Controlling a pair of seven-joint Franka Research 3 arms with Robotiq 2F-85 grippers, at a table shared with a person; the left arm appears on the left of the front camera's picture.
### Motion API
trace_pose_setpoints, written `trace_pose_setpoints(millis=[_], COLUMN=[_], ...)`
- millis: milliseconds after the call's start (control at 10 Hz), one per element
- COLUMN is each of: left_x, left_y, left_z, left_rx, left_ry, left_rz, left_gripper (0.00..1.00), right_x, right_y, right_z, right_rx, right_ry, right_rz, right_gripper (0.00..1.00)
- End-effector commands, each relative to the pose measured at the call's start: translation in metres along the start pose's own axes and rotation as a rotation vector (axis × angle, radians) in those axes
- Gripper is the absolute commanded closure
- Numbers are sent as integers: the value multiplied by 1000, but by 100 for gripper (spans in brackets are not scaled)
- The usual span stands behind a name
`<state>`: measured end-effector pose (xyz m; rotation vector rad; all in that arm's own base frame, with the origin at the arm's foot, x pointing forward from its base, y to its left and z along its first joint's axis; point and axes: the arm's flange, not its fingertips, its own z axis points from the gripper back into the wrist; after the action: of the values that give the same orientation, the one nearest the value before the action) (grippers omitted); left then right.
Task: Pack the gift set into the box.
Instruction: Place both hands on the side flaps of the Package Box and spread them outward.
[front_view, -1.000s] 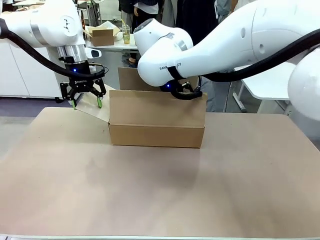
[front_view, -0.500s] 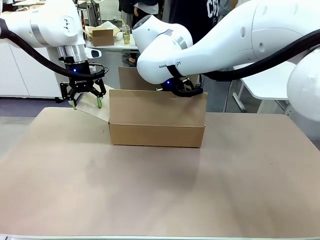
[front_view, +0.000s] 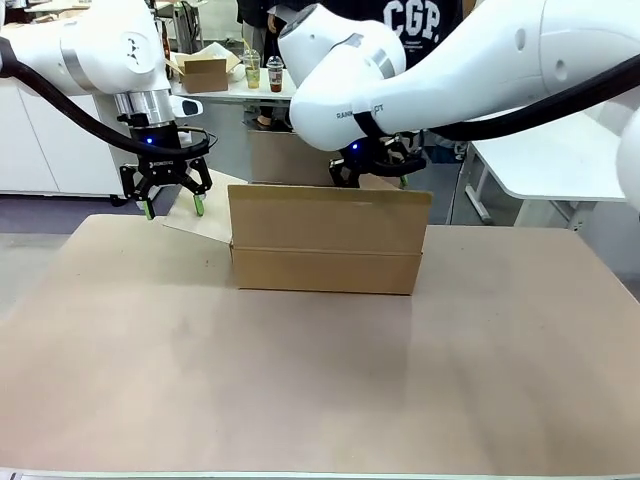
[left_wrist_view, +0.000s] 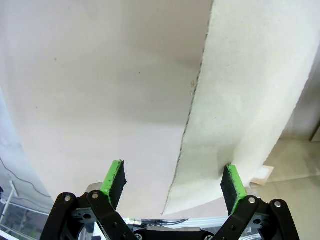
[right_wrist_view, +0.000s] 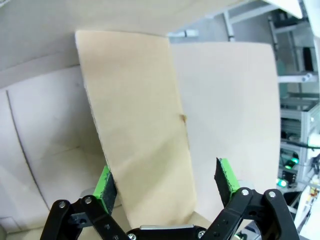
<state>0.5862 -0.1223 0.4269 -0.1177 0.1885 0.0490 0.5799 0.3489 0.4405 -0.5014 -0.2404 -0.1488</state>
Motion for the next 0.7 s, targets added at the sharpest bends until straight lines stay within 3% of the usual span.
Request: trace_pose_setpoints(millis=[0, 600], left_x=[-1, -1], left_y=[2, 2], left_z=[3, 3], left_rx=[18, 18], left_ry=[-3, -3], left_rz=[16, 16], left_gripper=[0, 0], right_x=[-3, 26], right_y=[-23, -82], right_z=[-10, -9], right_rx=[-30, 114], right_ry=[-5, 81], right_rz=[-33, -33], right_gripper=[0, 0])
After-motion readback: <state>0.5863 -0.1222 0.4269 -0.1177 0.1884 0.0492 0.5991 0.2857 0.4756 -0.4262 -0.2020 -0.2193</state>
